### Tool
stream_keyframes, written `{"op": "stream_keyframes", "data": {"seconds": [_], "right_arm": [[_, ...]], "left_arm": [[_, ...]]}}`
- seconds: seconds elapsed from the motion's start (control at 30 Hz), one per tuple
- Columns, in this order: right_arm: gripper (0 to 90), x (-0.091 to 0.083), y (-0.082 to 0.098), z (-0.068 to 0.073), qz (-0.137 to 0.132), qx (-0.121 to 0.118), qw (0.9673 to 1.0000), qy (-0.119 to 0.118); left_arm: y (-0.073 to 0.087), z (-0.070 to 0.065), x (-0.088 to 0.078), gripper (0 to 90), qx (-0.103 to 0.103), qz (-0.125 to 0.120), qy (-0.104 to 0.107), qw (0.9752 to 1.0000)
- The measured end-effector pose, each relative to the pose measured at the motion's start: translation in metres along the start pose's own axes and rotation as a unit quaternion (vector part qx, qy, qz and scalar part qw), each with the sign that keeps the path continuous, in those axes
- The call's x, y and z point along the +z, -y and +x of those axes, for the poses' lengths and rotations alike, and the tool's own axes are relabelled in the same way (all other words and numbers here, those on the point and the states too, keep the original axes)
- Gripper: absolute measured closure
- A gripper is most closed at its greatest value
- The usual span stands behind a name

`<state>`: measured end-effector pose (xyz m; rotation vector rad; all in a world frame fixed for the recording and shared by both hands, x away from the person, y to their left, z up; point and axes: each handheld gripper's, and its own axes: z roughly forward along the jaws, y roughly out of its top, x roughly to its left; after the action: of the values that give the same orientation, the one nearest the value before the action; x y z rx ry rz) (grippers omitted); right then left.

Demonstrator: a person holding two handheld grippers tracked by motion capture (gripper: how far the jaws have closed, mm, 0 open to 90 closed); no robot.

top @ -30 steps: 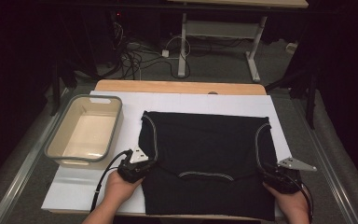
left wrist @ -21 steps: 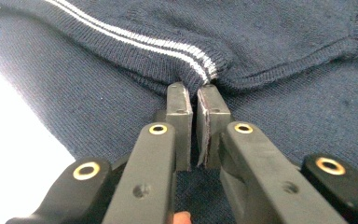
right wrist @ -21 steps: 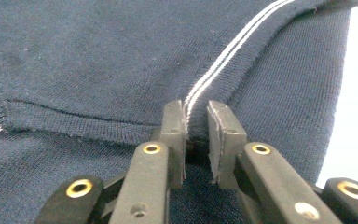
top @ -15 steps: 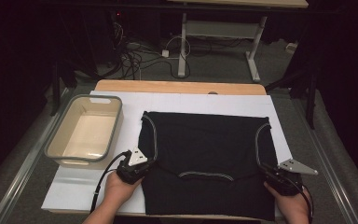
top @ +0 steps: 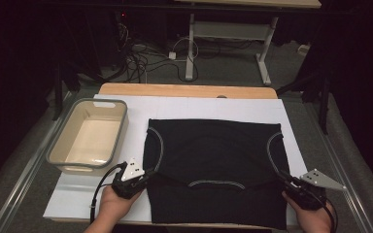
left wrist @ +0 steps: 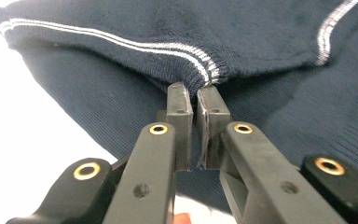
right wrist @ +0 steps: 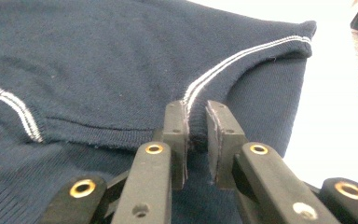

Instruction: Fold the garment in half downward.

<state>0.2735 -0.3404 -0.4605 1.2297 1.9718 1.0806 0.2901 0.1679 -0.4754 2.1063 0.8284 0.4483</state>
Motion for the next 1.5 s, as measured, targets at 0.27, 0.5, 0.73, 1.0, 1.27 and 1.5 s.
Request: {"op": "stream_keyframes", "data": {"seconds": [0.27, 0.5, 0.73, 1.0, 1.27, 1.5], "right_arm": [[80.0, -0.028, 0.010, 0.007, -0.006, -0.008, 1.0000, 0.002], [79.1, -0.046, 0.026, 0.013, -0.002, 0.000, 1.0000, 0.000], [58.3, -0.048, 0.019, 0.026, -0.018, -0.005, 0.9998, -0.011], [70.9, -0.032, 0.013, 0.066, -0.012, -0.050, 0.9964, -0.067], [64.5, -0.001, 0.014, 0.089, 0.039, -0.101, 0.9913, -0.076], [57.2, 0.023, 0.000, 0.071, 0.038, -0.065, 0.9959, -0.051]], "left_arm": [[0.007, -0.017, -0.029, 83.0, 0.010, -0.020, 0.019, 0.9996], [0.022, -0.024, -0.031, 82.7, 0.001, 0.004, 0.043, 0.9991], [0.015, -0.034, -0.031, 53.6, 0.001, -0.011, 0.055, 0.9984], [-0.020, -0.084, 0.002, 52.7, 0.064, -0.007, 0.149, 0.9868], [-0.034, -0.106, 0.055, 53.3, 0.113, 0.055, 0.120, 0.9848], [-0.031, -0.099, 0.053, 67.3, 0.083, 0.037, 0.118, 0.9889]]}}
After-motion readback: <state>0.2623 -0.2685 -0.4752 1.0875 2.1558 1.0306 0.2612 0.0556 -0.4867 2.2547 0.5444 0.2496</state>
